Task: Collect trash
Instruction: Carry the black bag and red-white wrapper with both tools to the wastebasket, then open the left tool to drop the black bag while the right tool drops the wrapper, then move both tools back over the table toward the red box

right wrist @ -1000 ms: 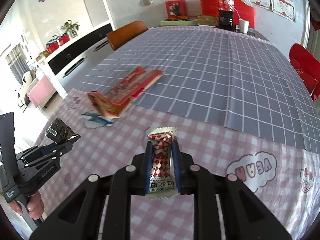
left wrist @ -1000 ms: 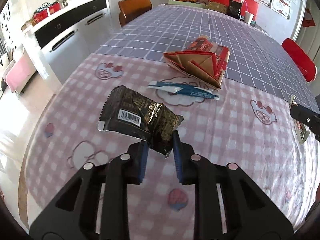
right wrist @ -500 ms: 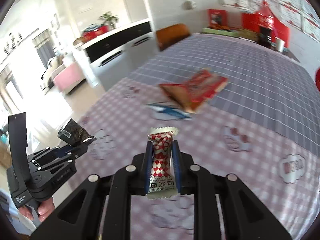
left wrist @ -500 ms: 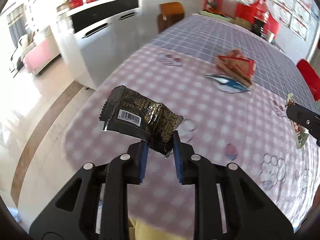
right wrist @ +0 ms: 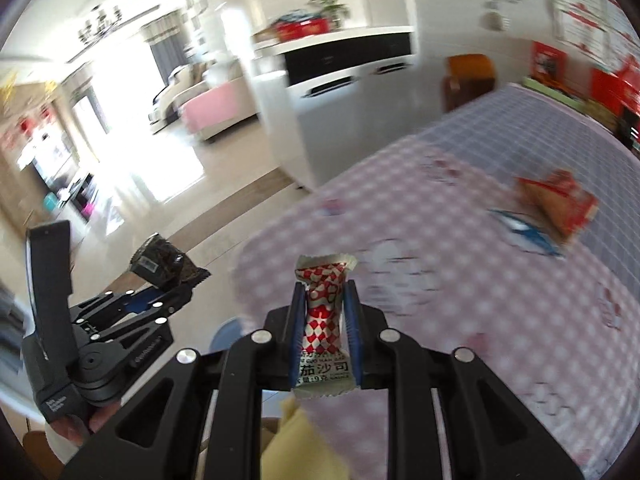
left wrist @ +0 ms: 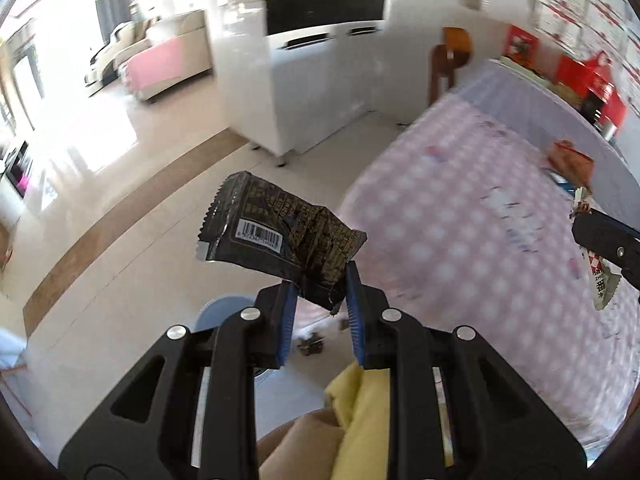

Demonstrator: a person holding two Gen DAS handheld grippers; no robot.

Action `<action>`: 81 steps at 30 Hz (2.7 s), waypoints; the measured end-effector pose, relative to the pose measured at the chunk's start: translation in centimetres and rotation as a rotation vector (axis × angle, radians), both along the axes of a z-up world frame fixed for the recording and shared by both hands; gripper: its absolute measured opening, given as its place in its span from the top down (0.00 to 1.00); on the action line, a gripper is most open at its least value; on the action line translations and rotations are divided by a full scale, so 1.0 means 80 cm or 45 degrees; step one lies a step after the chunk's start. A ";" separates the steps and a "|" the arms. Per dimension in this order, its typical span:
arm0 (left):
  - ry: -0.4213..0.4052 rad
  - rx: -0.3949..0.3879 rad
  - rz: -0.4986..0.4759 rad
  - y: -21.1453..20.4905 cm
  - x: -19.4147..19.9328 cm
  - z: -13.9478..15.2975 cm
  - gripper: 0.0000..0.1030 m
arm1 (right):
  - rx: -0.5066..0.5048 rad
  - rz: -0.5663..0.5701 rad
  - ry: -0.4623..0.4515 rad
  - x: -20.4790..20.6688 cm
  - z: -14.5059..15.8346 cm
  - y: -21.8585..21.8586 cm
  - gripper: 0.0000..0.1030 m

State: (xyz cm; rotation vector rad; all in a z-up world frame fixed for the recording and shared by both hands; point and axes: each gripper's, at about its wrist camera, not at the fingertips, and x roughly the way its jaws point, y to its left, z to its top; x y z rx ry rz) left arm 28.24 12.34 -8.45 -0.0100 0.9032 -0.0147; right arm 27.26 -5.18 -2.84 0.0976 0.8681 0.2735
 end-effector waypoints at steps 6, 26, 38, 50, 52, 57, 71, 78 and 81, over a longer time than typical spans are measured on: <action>0.067 0.001 0.131 0.069 -0.016 -0.029 0.77 | -0.004 0.156 0.048 0.007 -0.024 0.099 0.81; 0.211 0.055 0.387 0.198 -0.003 -0.112 0.31 | -0.106 0.343 0.218 0.039 -0.100 0.244 0.81; 0.238 -0.027 0.635 0.274 -0.072 -0.127 0.31 | -0.059 0.459 0.362 0.067 -0.174 0.346 0.79; 0.271 -0.006 0.739 0.308 -0.111 -0.139 0.31 | -0.112 0.512 0.417 0.053 -0.198 0.400 0.34; 0.263 -0.009 0.743 0.307 -0.114 -0.137 0.31 | -0.131 0.524 0.413 0.048 -0.197 0.397 0.34; 0.242 -0.016 0.737 0.297 -0.118 -0.129 0.31 | -0.116 0.528 0.395 0.030 -0.184 0.374 0.34; 0.008 0.055 0.562 0.194 -0.115 -0.033 0.31 | 0.060 0.407 0.182 -0.002 -0.071 0.230 0.29; -0.089 0.059 0.406 0.119 -0.096 0.006 0.31 | 0.140 0.228 0.127 -0.005 -0.042 0.126 0.28; -0.121 0.040 0.317 0.079 -0.083 0.018 0.30 | 0.141 0.139 0.089 -0.010 -0.031 0.080 0.26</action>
